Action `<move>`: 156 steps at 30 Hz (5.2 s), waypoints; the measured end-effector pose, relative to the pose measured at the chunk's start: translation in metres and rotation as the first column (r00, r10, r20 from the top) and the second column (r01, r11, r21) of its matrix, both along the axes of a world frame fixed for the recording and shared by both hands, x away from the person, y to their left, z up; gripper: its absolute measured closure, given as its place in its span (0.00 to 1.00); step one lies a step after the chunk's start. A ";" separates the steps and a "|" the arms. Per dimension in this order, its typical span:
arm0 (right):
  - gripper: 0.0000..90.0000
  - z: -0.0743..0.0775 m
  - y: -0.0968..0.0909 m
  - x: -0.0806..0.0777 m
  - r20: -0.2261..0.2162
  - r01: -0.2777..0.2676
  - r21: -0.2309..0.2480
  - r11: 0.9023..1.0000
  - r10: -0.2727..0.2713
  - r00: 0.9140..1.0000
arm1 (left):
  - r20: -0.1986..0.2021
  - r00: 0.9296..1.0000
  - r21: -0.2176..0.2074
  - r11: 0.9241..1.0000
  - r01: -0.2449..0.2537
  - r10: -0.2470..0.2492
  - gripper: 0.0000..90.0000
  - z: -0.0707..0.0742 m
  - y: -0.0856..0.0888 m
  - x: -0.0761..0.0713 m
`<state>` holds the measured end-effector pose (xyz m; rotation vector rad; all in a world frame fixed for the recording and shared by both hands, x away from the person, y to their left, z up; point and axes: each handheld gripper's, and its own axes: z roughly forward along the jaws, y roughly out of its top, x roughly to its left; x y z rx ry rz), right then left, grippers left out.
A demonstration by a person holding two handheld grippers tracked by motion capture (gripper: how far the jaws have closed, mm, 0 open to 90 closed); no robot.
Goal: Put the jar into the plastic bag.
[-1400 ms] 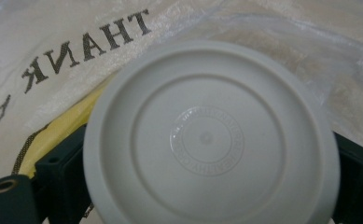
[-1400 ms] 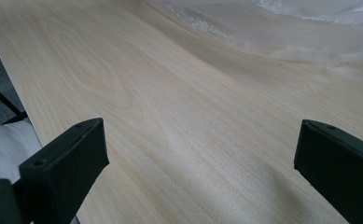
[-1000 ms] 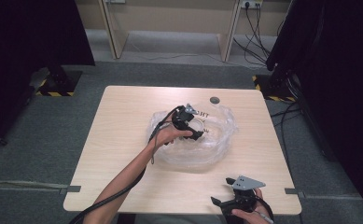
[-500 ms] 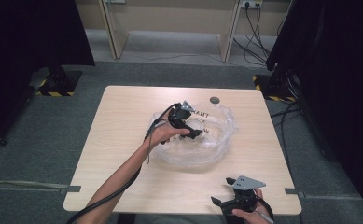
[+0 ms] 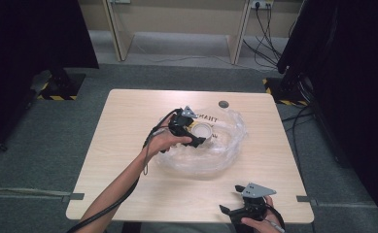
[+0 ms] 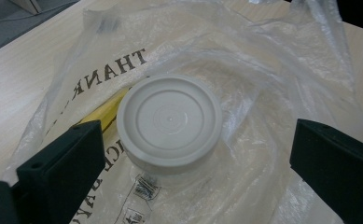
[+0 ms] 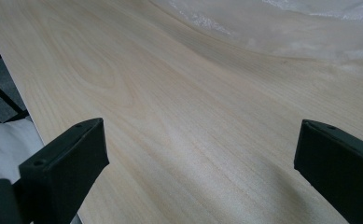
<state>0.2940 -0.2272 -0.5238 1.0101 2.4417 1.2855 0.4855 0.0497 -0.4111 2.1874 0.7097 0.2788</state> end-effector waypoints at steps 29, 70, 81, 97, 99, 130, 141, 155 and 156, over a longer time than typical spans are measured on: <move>0.03 0.000 0.000 0.000 -0.002 -0.001 -0.004 1.000 0.001 1.000 | 0.034 0.998 -0.063 0.997 0.049 -0.047 0.03 0.001 0.024 -0.049; 0.03 0.000 0.001 0.000 -0.001 -0.003 -0.001 1.000 0.003 1.000 | 0.040 0.996 -0.121 0.989 0.089 -0.085 0.03 -0.030 0.051 -0.107; 0.03 0.000 0.002 0.000 -0.004 -0.004 -0.003 1.000 0.004 1.000 | 0.042 0.996 -0.116 0.990 0.082 -0.078 0.03 -0.043 0.058 -0.115; 0.03 0.000 0.002 0.000 -0.002 -0.003 -0.001 1.000 0.003 1.000 | 0.033 0.996 -0.120 0.989 0.084 -0.080 0.03 -0.060 0.067 -0.131; 0.03 0.000 0.002 0.000 -0.002 -0.004 -0.003 1.000 0.004 1.000 | 0.029 0.996 -0.120 0.989 0.083 -0.080 0.03 -0.063 0.069 -0.133; 0.03 -0.001 0.004 0.000 -0.005 -0.006 -0.002 1.000 0.006 1.000 | 0.004 1.000 -0.140 0.990 0.030 -0.030 0.03 -0.094 0.100 -0.163; 0.03 -0.001 0.005 0.000 -0.006 -0.007 -0.003 1.000 0.007 1.000 | -0.008 1.000 -0.139 0.990 0.018 -0.020 0.03 -0.100 0.107 -0.172; 0.03 -0.001 0.004 -0.001 -0.005 -0.007 -0.003 1.000 0.007 1.000 | -0.028 1.000 -0.138 0.990 -0.001 -0.003 0.03 -0.107 0.113 -0.180; 0.03 -0.001 0.004 -0.001 -0.004 -0.007 -0.003 1.000 0.007 1.000 | -0.028 1.000 -0.138 0.990 -0.002 -0.002 0.03 -0.107 0.113 -0.181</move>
